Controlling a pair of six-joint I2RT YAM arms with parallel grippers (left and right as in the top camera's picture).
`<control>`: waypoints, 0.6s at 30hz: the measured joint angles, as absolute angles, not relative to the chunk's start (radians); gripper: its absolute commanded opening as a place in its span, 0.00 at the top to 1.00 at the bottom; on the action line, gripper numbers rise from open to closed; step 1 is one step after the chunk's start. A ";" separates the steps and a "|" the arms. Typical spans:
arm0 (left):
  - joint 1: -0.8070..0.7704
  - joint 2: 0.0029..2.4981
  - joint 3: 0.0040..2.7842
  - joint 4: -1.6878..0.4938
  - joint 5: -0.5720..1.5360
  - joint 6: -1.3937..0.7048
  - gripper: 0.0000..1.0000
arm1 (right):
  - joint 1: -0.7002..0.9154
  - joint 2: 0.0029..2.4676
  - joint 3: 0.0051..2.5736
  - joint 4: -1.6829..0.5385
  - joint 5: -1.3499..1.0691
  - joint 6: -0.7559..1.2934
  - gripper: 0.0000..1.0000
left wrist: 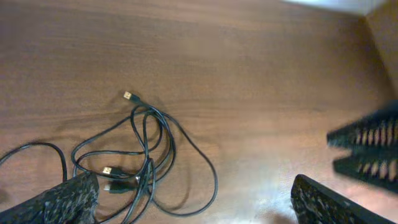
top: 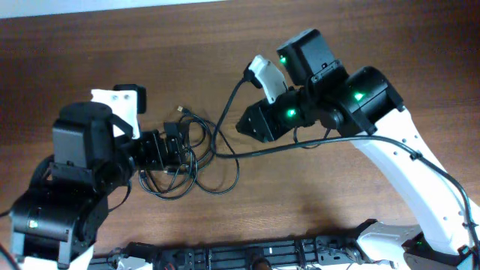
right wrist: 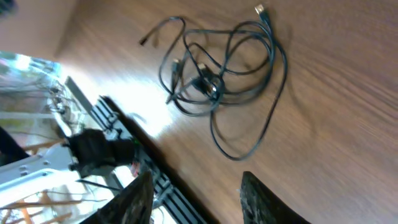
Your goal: Untangle cables
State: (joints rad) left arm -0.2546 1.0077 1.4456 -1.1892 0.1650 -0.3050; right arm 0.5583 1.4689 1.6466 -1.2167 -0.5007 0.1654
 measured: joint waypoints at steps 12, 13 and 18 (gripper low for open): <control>-0.099 0.892 1.448 -1.192 0.096 -0.447 0.01 | 0.686 1.535 1.539 -1.195 -0.460 -0.008 0.56; -0.086 0.887 1.451 -1.200 0.096 -0.451 0.01 | 0.709 1.562 1.535 -1.182 -0.458 -0.047 0.56; -0.035 0.883 1.453 -1.284 0.096 -0.493 0.01 | 0.787 1.627 1.533 -1.105 -0.382 -0.160 0.55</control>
State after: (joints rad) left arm -0.0353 0.8825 1.4532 -1.2842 0.0956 -0.4927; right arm 0.7872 1.6268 1.5330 -1.1053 -0.3824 -0.1604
